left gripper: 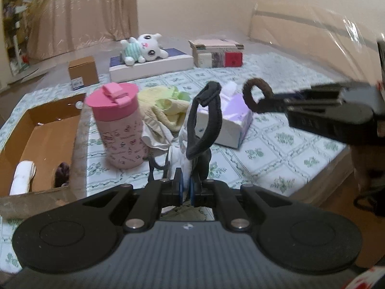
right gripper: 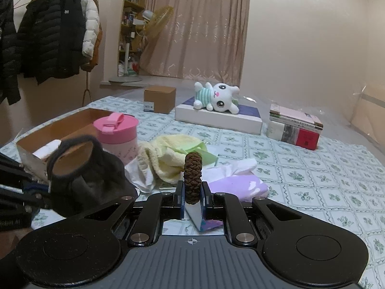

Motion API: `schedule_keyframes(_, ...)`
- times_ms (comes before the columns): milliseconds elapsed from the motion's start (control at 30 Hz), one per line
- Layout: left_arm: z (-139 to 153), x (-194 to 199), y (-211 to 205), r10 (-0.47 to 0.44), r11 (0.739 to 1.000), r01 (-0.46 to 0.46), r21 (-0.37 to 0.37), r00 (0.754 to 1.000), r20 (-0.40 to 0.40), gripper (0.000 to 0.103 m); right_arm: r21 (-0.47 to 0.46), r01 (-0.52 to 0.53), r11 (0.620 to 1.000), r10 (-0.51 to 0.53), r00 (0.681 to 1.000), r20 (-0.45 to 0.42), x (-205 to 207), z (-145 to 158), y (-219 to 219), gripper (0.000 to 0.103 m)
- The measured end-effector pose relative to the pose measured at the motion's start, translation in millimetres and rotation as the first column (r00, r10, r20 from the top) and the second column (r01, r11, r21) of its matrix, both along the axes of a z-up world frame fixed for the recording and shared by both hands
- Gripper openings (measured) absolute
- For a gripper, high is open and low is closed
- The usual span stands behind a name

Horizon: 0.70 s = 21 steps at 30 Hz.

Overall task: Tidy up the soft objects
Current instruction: 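Carry the black mask toward the box with the left tool while the right tool carries the hair tie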

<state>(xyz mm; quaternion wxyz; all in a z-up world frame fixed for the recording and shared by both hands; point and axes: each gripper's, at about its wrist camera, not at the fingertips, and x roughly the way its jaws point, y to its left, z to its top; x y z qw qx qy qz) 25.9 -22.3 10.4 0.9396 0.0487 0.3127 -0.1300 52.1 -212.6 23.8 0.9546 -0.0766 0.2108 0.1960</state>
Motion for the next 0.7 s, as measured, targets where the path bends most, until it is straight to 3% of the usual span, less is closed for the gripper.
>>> schedule_keyframes(700, 36.4, -22.3, 50.1, 0.128, 0.991, -0.126, -0.035, 0.989, 0.070, 0.005, 0.011, -0.097, 0.995, 0.097, 0.995, 0.005, -12.8, 7.2, 35.1, 0.012)
